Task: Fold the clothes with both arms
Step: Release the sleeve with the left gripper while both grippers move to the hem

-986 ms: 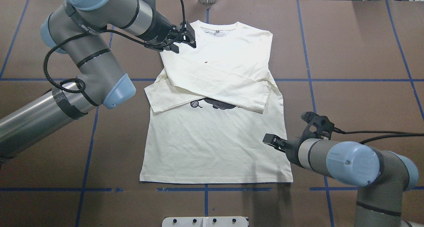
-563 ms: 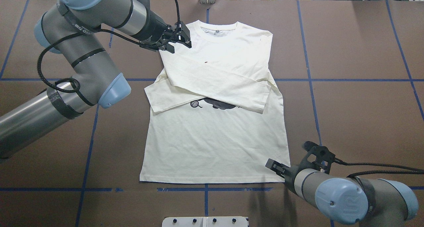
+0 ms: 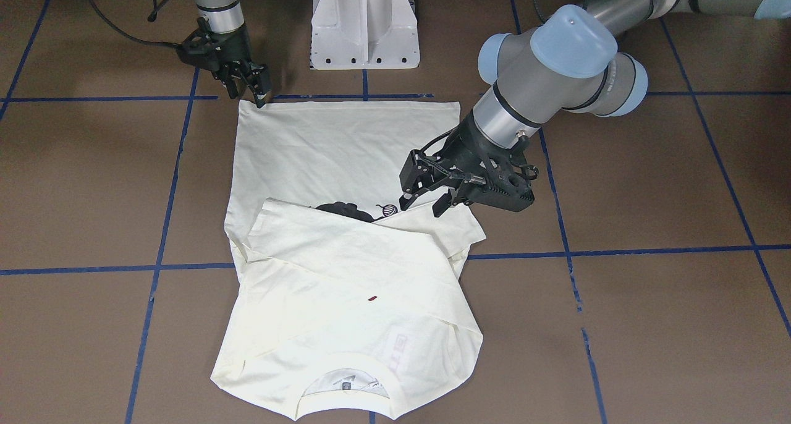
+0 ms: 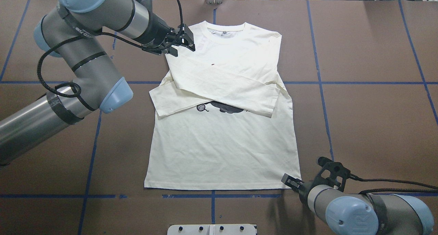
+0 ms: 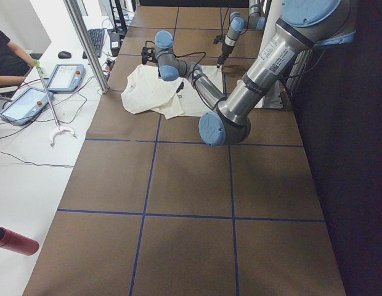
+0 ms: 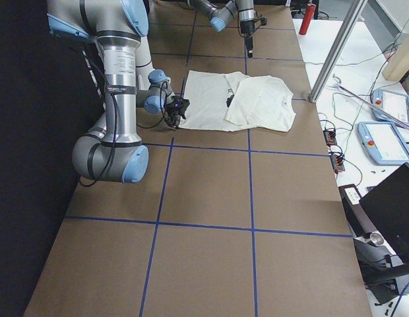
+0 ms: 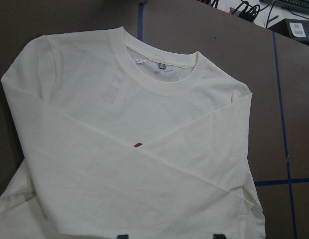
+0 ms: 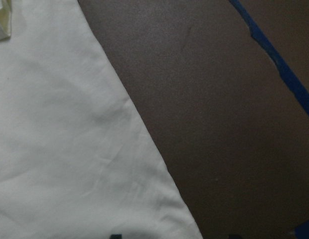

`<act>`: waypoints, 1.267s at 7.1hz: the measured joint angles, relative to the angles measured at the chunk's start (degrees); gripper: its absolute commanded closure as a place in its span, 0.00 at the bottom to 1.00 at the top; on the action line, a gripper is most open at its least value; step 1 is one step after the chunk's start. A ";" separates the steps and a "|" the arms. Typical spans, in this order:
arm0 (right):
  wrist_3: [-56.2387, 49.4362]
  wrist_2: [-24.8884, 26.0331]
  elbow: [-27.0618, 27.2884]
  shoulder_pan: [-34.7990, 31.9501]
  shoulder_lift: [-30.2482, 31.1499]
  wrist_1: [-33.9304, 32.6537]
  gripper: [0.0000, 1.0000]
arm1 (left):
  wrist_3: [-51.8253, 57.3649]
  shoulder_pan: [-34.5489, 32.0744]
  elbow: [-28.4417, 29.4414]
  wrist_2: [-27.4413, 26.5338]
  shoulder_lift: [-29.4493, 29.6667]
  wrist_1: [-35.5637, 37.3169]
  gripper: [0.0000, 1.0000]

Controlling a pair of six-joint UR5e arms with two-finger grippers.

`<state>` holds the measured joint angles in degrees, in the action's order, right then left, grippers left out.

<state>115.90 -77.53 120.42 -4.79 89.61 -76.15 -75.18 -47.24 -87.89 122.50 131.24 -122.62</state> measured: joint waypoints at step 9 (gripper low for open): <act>0.20 -2.23 1.95 -1.39 0.05 0.05 1.00 | -11.55 6.99 -11.97 -9.24 -11.45 2.13 0.36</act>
<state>116.10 -79.76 122.37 -6.19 89.66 -76.10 -86.73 -40.24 -99.86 113.26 119.78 -120.49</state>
